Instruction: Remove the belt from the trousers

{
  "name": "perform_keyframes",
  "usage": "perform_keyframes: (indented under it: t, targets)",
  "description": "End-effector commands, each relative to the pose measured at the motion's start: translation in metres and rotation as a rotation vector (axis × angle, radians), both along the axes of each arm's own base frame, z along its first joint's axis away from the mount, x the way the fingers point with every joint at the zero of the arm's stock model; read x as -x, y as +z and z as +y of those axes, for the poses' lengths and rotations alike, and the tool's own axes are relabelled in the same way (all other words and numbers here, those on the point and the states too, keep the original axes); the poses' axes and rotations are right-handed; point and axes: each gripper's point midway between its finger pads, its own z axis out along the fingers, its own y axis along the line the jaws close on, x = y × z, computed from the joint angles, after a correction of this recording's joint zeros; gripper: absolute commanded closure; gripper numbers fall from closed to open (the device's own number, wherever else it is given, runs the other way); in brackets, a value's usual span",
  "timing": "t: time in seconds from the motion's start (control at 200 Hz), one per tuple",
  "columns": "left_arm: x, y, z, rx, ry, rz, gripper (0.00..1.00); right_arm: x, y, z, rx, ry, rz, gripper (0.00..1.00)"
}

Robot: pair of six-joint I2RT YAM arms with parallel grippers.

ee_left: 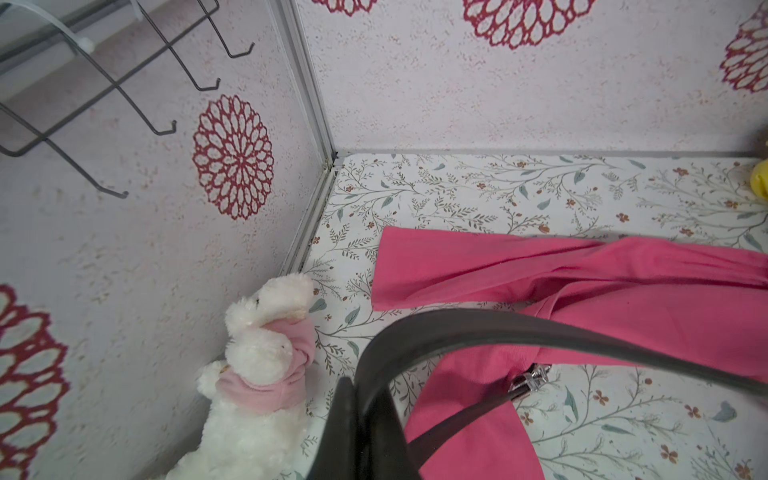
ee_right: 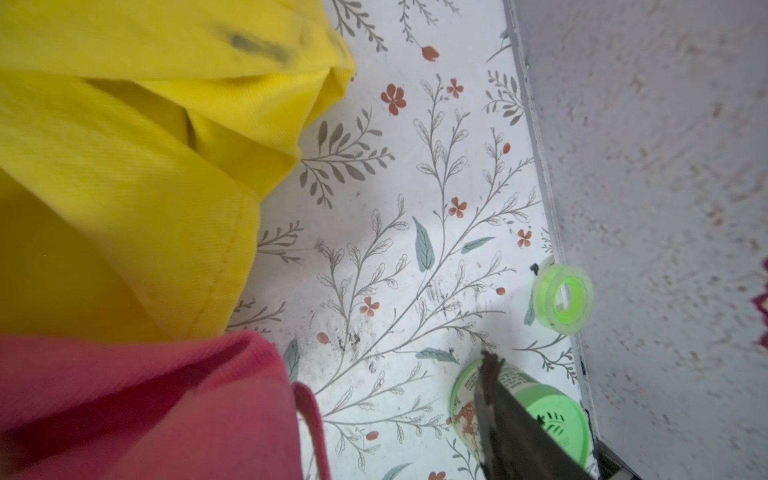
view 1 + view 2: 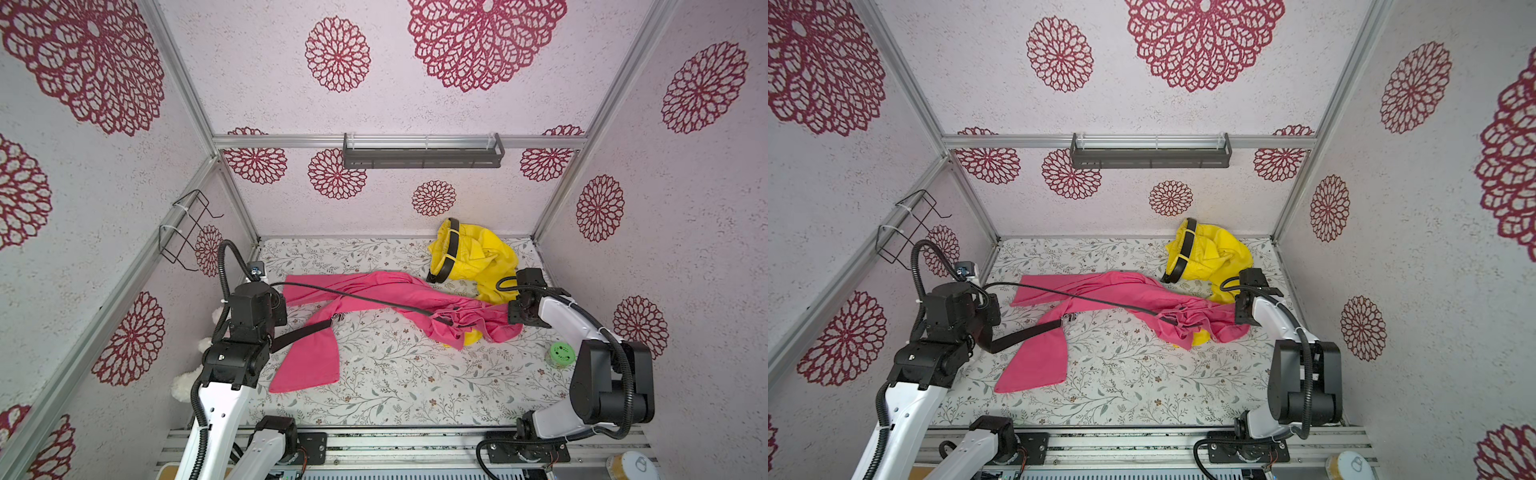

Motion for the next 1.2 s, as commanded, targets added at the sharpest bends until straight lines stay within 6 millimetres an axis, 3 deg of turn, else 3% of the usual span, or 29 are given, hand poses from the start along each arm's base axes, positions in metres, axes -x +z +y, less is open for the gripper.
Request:
perform_keyframes:
  t: [0.0,0.105,0.195,0.305,0.5,0.671,0.831,0.906,1.056,1.191]
  targets:
    - [-0.004,0.051,0.017,0.024,0.082,-0.181,1.00,0.003,0.014,-0.010,0.036,-0.027,-0.040,0.28]
    - [-0.010,0.058,0.009,0.021,0.033,-0.177,1.00,0.002,0.020,-0.001,-0.018,-0.001,-0.045,0.28]
    - [-0.018,0.058,-0.016,0.087,-0.104,-0.190,1.00,-0.002,0.045,0.037,-0.178,0.092,-0.125,0.30]
    - [-0.025,0.041,-0.039,0.159,-0.195,-0.156,1.00,0.004,0.081,0.091,-0.325,0.225,-0.180,0.30]
    - [-0.027,0.022,-0.065,0.160,-0.281,-0.147,1.00,0.034,0.106,0.143,-0.380,0.362,-0.155,0.27]
    - [-0.029,0.025,-0.077,0.153,-0.330,-0.157,1.00,0.044,0.104,0.206,-0.404,0.513,-0.131,0.26]
    - [-0.028,0.040,-0.080,0.144,-0.342,-0.197,1.00,0.041,0.065,0.249,-0.325,0.604,-0.039,0.25]
    - [-0.025,0.057,-0.079,0.135,-0.344,-0.242,1.00,0.038,0.040,0.250,-0.244,0.601,0.000,0.24]
    - [-0.013,0.112,-0.067,0.073,-0.313,-0.373,1.00,0.035,0.003,0.205,-0.079,0.502,0.077,0.24]
    - [-0.003,0.169,-0.059,0.014,-0.292,-0.492,1.00,0.041,-0.011,0.171,-0.071,0.429,0.103,0.26]
